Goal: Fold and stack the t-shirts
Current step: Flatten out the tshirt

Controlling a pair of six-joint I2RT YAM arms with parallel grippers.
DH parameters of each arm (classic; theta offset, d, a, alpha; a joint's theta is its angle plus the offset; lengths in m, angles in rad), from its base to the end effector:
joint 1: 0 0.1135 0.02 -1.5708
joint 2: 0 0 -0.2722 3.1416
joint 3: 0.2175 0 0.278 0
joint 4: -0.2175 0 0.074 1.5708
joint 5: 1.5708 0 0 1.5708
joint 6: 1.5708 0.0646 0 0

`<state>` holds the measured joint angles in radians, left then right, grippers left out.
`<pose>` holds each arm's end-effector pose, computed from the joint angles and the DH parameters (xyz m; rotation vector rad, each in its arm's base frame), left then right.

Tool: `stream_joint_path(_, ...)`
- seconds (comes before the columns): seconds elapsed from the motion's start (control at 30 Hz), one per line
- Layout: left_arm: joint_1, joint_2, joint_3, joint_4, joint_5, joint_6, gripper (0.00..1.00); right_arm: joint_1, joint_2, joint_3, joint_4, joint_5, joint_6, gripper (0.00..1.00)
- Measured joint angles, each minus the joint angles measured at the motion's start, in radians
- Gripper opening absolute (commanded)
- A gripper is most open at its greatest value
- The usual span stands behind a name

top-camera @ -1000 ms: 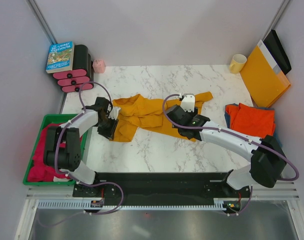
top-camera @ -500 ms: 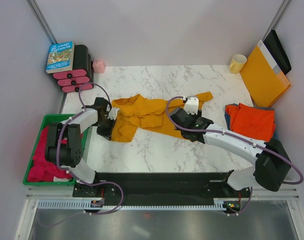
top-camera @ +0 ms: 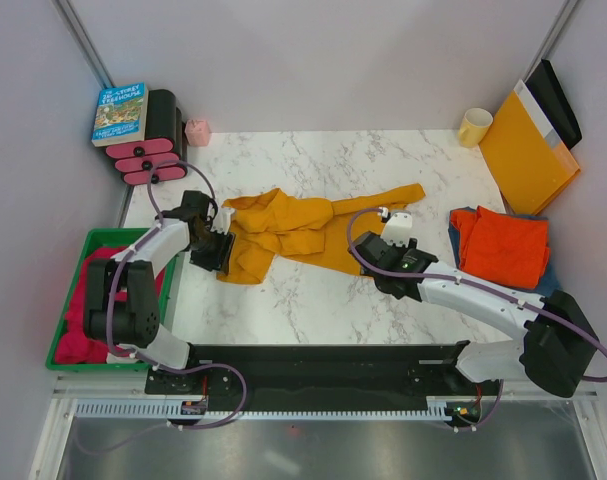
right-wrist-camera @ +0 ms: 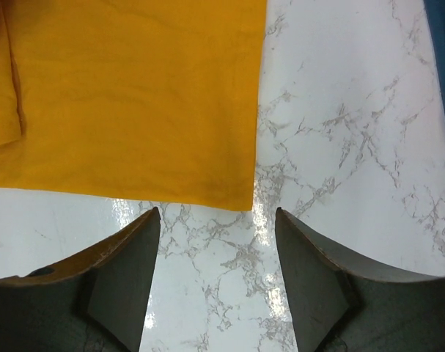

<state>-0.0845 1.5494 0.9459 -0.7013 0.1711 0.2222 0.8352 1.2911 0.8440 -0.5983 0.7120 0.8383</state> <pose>0.3059 -0.0369 0.1482 0.4688 2.8184 -0.2181 0.2173 0.1772 0.2055 0.2311 2.2757 -0.1125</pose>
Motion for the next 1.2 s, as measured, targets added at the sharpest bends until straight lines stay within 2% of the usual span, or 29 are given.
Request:
stream_joint_path(0.23, 0.0, 0.05, 0.004, 0.001, -0.004, 0.0, 0.56, 0.014, 0.0, 0.0, 0.0, 0.0, 0.012, 0.72)
stream_joint_path(0.37, 0.0, 0.106, 0.02, -0.005, -0.013, 0.0, 0.47, 0.019, 0.0, 0.0, -0.001, 0.0, 0.014, 0.71)
stream_joint_path(0.4, 0.0, 0.112, 0.026, -0.008, -0.015, 0.0, 0.41, 0.019, 0.0, 0.001, -0.002, 0.0, 0.014, 0.71)
stream_joint_path(0.43, 0.0, 0.116, 0.029, -0.009, -0.018, 0.0, 0.29, 0.019, 0.0, 0.002, -0.002, 0.0, 0.014, 0.71)
stream_joint_path(0.5, 0.002, 0.124, 0.035, -0.011, -0.04, 0.003, 0.16, 0.019, 0.0, 0.006, -0.004, 0.0, 0.014, 0.71)
stream_joint_path(0.53, 0.006, 0.127, 0.038, -0.008, -0.05, 0.005, 0.03, 0.019, 0.0, 0.008, -0.005, 0.0, 0.014, 0.71)
stream_joint_path(0.8, 0.01, 0.127, 0.039, -0.008, -0.06, 0.004, 0.02, 0.019, 0.0, 0.009, -0.007, -0.002, 0.026, 0.75)
stream_joint_path(1.03, 0.01, 0.124, 0.039, -0.003, -0.029, 0.004, 0.02, -0.01, 0.053, -0.053, 0.008, -0.014, 0.066, 0.66)
stream_joint_path(1.2, 0.01, 0.119, 0.039, -0.003, -0.008, 0.004, 0.02, -0.074, 0.146, -0.058, 0.033, -0.034, 0.075, 0.65)
